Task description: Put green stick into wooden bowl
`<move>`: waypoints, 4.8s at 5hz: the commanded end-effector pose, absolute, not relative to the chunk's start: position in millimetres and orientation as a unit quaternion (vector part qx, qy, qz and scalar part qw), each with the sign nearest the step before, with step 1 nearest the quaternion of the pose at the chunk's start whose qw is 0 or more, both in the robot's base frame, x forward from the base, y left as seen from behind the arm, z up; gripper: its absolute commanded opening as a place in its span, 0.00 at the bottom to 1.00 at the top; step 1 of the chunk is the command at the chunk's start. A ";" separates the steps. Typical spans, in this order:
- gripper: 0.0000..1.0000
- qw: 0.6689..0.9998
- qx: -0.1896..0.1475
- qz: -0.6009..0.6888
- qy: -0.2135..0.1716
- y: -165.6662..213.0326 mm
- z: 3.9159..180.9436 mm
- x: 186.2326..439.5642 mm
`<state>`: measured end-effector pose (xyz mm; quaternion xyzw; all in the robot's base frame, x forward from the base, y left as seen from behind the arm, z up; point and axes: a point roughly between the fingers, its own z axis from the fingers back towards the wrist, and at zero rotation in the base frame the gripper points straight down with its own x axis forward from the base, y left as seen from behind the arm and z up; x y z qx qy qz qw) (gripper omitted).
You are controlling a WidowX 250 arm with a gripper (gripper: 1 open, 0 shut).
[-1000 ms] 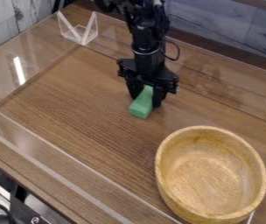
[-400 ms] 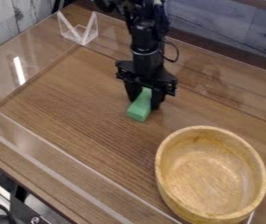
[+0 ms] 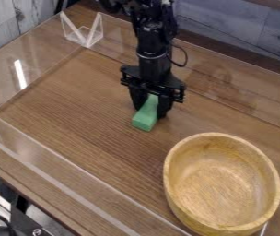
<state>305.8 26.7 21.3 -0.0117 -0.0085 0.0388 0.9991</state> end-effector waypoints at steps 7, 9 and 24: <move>0.00 0.998 -0.016 0.061 0.004 35.1 51.9 298.5; 0.00 0.998 -0.017 0.064 0.010 36.1 60.2 296.5; 1.00 0.998 -0.042 -0.006 0.036 -104.6 51.6 238.9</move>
